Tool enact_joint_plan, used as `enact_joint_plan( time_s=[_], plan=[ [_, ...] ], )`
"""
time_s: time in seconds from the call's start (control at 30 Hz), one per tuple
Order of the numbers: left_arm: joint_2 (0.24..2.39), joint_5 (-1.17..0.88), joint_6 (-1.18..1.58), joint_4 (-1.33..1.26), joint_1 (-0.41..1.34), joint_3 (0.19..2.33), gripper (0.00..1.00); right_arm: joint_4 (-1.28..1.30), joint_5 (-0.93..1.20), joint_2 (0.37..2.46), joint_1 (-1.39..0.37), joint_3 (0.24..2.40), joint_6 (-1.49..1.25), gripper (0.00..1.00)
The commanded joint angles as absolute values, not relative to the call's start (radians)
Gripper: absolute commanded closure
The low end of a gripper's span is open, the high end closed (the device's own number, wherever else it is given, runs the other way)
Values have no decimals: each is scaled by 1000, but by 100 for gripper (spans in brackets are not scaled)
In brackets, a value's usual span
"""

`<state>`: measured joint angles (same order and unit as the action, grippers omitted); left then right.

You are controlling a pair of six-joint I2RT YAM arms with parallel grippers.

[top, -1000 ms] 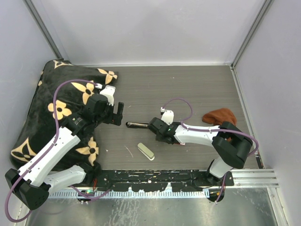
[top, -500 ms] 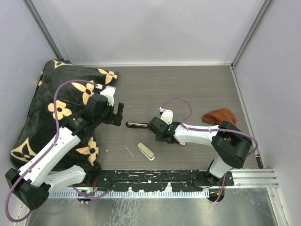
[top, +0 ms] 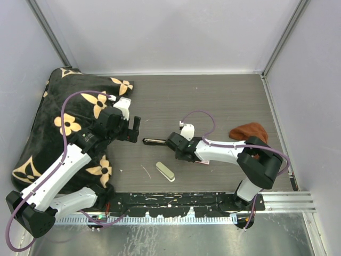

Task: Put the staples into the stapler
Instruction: Pick up the staple from the staple box.

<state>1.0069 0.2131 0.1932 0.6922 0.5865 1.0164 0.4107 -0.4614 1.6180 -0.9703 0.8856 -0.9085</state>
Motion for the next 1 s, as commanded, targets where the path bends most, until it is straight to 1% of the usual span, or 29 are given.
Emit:
enact_joint_plan(
  time_s=[0.0, 0.37, 0.57, 0.73, 0.97],
  plan=[
    [979, 208, 186, 649, 584, 1018, 2, 493, -484, 1639, -967, 908, -926, 75],
    [976, 203, 187, 648, 584, 1016, 2, 501, -447, 1687, -977, 950, -935, 73],
    [974, 199, 186, 648, 584, 1017, 2, 545, -463, 1691, -977, 952, -936, 74],
    [974, 198, 186, 646, 584, 1015, 2, 560, -478, 1649, -977, 925, -909, 78],
    [972, 193, 184, 646, 584, 1015, 2, 552, -484, 1588, -976, 902, -859, 78]
  ],
)
